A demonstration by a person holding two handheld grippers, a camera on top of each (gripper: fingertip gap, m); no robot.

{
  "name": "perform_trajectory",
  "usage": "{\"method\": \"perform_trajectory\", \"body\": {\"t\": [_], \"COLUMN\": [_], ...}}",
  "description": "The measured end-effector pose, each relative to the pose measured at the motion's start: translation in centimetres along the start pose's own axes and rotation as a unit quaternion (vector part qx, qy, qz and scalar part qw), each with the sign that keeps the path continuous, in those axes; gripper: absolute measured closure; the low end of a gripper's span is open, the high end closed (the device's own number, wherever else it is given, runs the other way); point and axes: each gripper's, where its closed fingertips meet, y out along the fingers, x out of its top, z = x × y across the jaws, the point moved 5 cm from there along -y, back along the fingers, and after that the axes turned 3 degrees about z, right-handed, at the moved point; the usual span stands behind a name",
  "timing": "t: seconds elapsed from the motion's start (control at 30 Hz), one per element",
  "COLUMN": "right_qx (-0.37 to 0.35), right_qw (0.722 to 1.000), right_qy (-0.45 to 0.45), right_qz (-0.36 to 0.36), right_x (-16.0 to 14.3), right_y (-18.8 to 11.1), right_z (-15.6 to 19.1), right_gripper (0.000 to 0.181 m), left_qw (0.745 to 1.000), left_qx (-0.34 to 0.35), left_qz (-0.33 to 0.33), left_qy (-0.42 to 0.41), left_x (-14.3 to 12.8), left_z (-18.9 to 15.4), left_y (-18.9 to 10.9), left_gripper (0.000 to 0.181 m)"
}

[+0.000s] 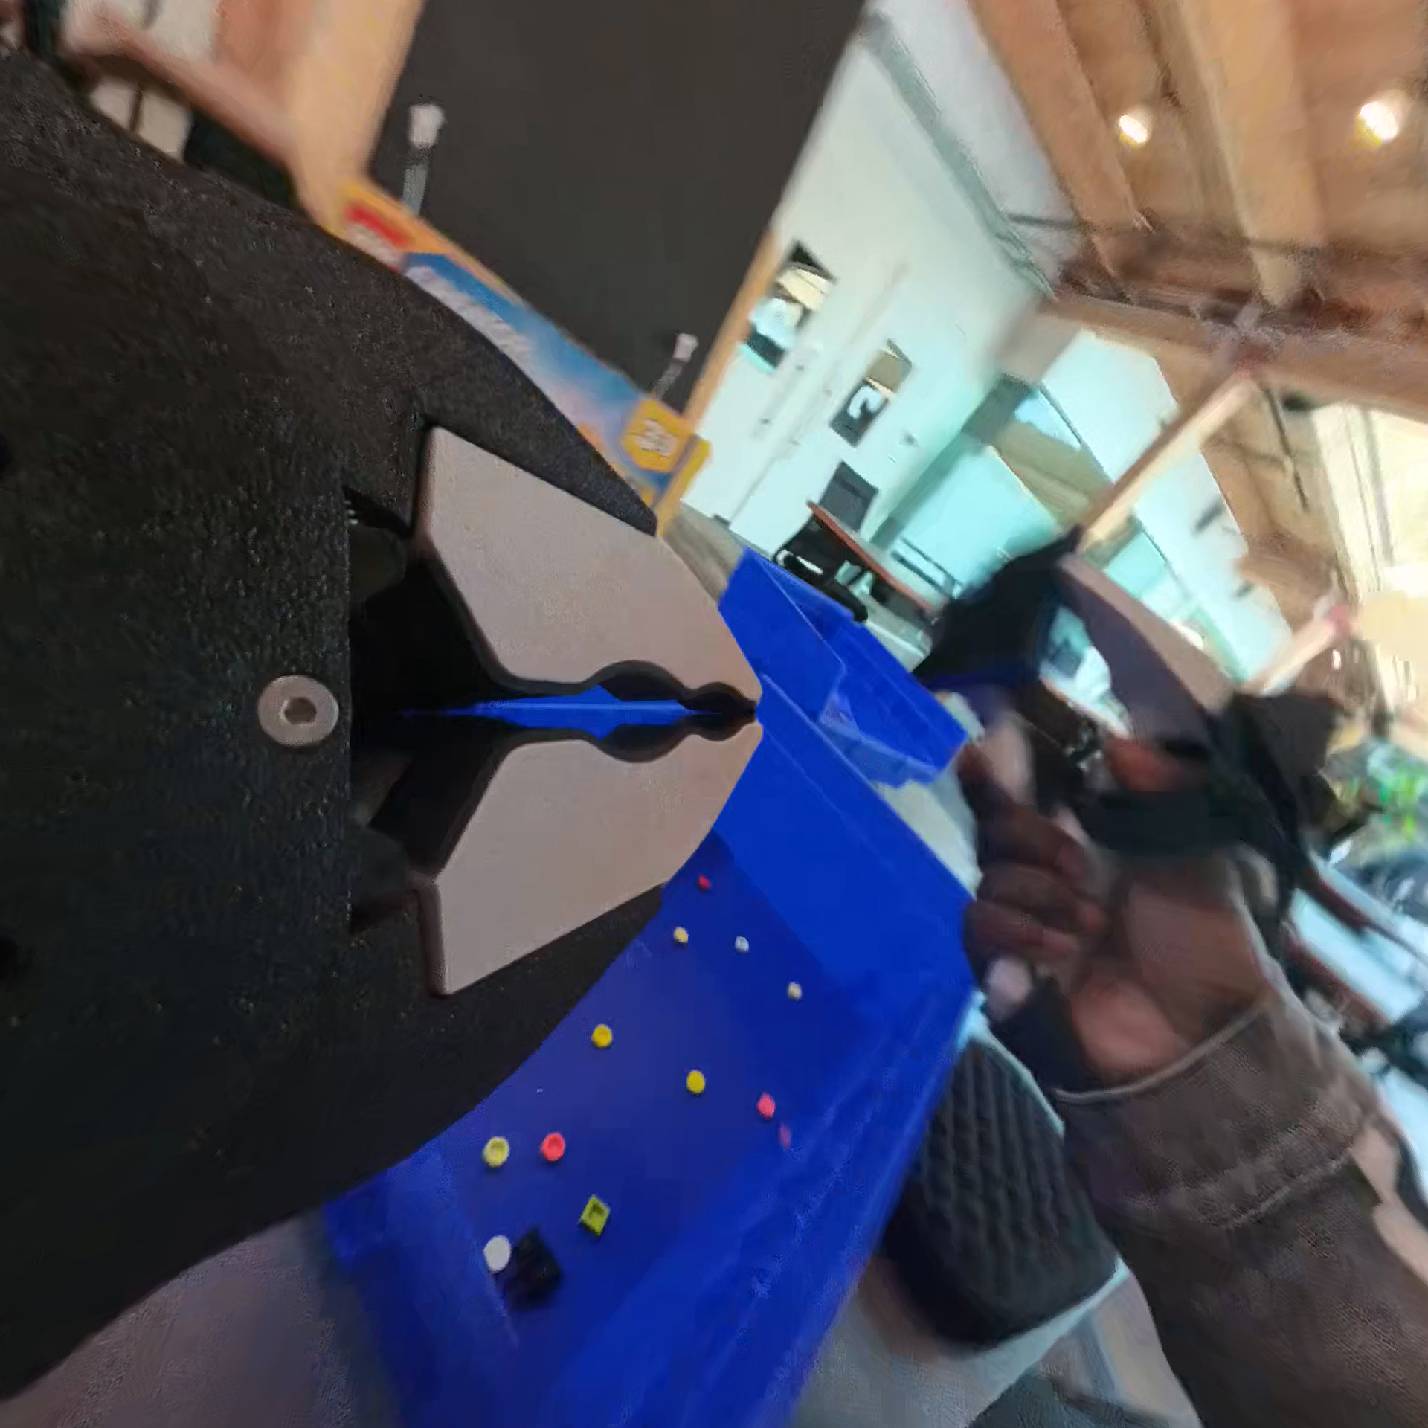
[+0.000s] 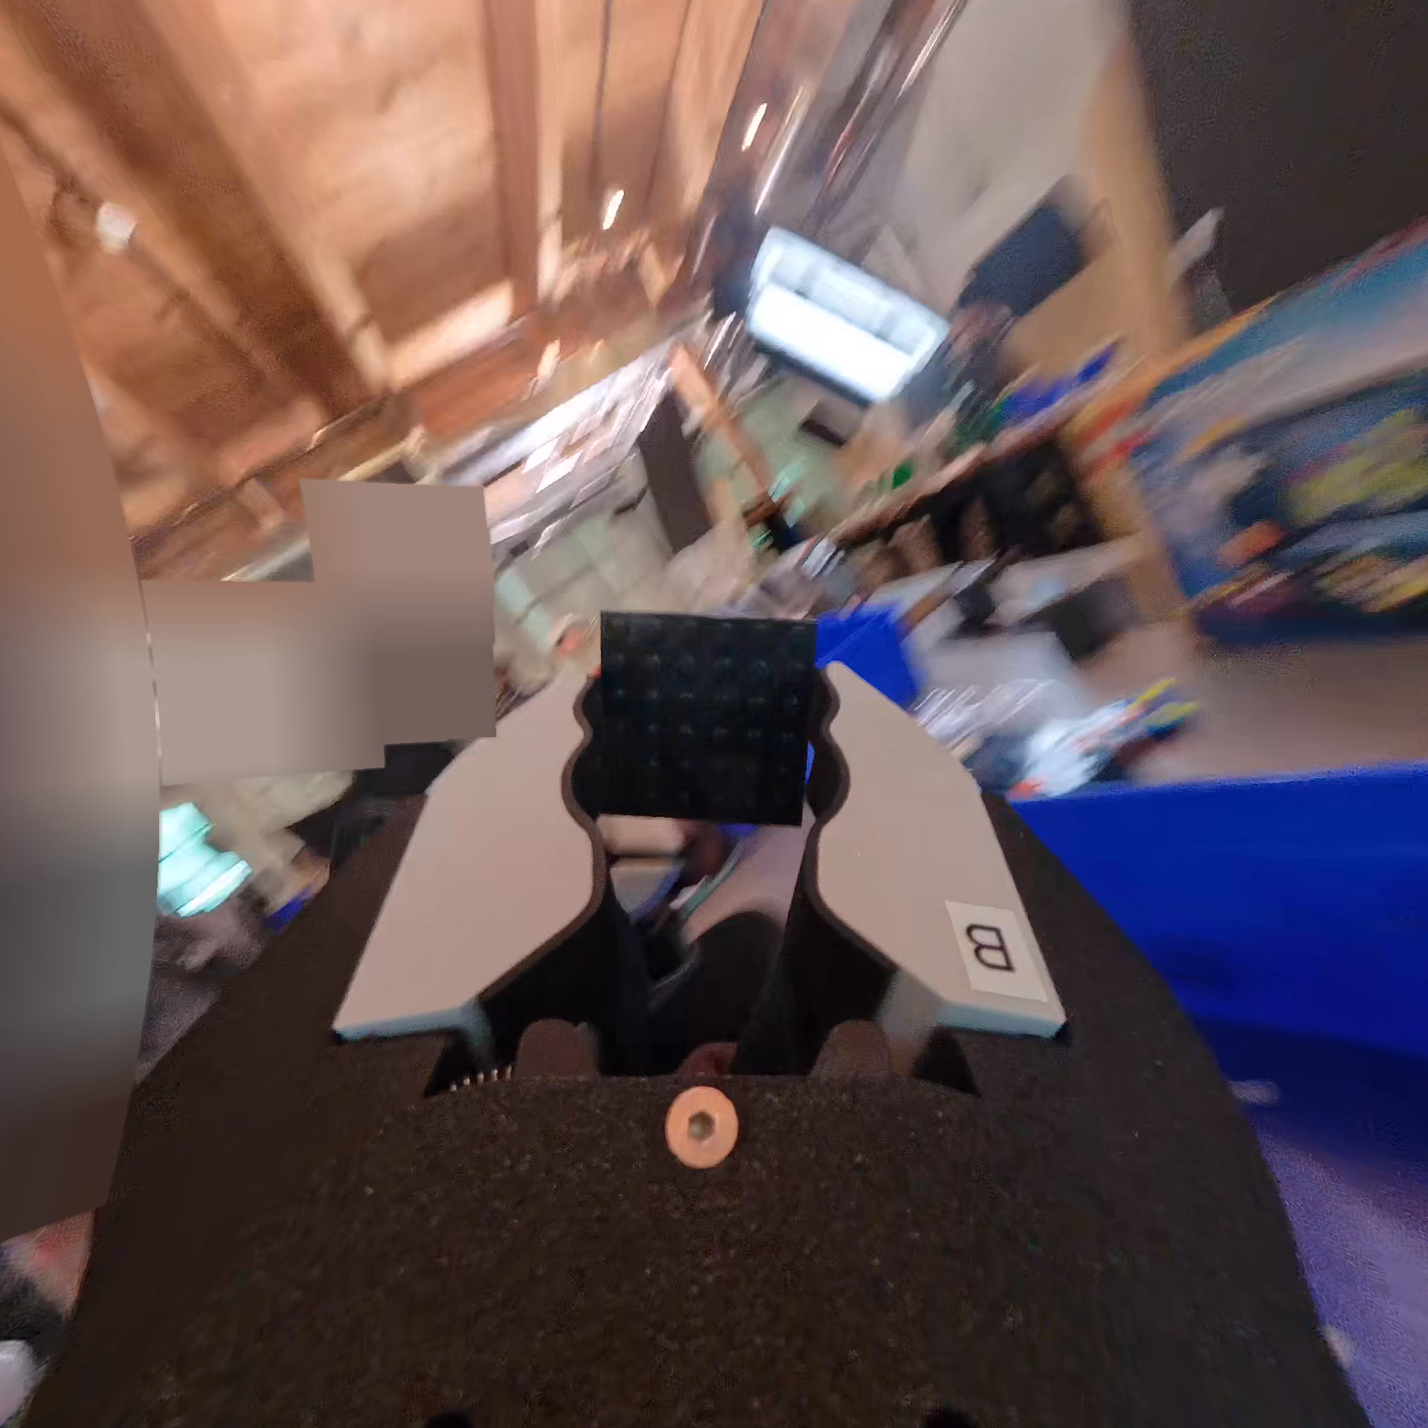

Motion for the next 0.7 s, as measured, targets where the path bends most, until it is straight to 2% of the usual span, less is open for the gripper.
{"method": "perform_trajectory", "body": {"t": [0.03,0.07,0.1,0.13,0.17,0.2,0.23,0.27,0.33,0.37,0.4,0.43,0.47,0.53,0.6,0.7], "right_qx": [-0.056,-0.083,-0.067,-0.055,-0.054,-0.043,-0.021,0.000,0.051,0.070,0.097,0.111,0.120,0.138,0.151,0.164], "right_qw": [0.997,0.991,0.986,0.981,0.972,0.965,0.956,0.942,0.899,0.881,0.869,0.866,0.870,0.878,0.885,0.889], "right_qy": [-0.051,-0.088,-0.078,-0.091,-0.134,-0.193,-0.239,-0.287,-0.399,-0.432,-0.452,-0.455,-0.445,-0.430,-0.415,-0.403], "right_qz": [-0.013,0.061,0.130,0.165,0.185,0.171,0.167,0.176,0.173,0.179,0.179,0.174,0.175,0.156,0.149,0.142], "right_x": [1.6,0.6,-1.2,-2.2,-2.6,-2.1,-1.8,-2.0,-3.2,-4.0,-4.7,-5.1,-5.4,-5.4,-5.4,-5.3], "right_y": [-1.9,-2.0,-1.3,-0.6,-0.1,0.1,0.3,0.5,0.7,0.7,0.6,0.6,0.6,0.3,0.0,-0.3], "right_z": [-1.3,-1.9,-1.7,-1.1,-0.6,0.3,1.4,2.4,4.3,4.9,5.5,5.9,6.1,6.4,6.5,6.6], "right_gripper": [0.130,0.130,0.129,0.129,0.128,0.129,0.129,0.129,0.129,0.129,0.129,0.129,0.129,0.129,0.129,0.129], "left_qw": [0.999,0.998,0.998,0.996,0.996,0.996,0.988,0.965,0.891,0.859,0.847,0.859,0.886,0.931,0.938,0.930], "left_qx": [0.016,0.011,-0.013,-0.030,-0.025,-0.018,-0.025,-0.058,-0.165,-0.191,-0.200,-0.193,-0.175,-0.146,-0.173,-0.179], "left_qz": [-0.019,-0.009,0.030,0.064,0.069,0.044,0.014,-0.014,-0.122,-0.176,-0.216,-0.239,-0.242,-0.210,-0.184,-0.206], "left_qy": [-0.041,-0.062,-0.052,-0.050,-0.050,-0.077,-0.153,-0.257,-0.406,-0.441,-0.441,-0.409,-0.354,-0.260,-0.237,-0.246], "left_x": [-0.4,-0.4,-0.5,-0.9,-1.1,-0.8,-0.6,-0.4,1.6,2.8,3.7,4.3,4.6,4.8,5.3,6.3], "left_z": [0.7,1.0,0.7,0.2,0.1,0.2,0.4,0.5,0.6,1.0,1.3,1.4,1.2,0.6,-0.2,-0.3], "left_y": [-0.8,-0.7,0.1,0.9,1.3,1.3,1.1,1.1,0.5,0.0,-0.5,-0.9,-1.1,-1.0,-0.7,-0.6], "left_gripper": [0.181,0.181,0.175,0.174,0.173,0.172,0.171,0.165,0.139,0.136,0.135,0.136,0.136,0.136,0.136,0.138]}}
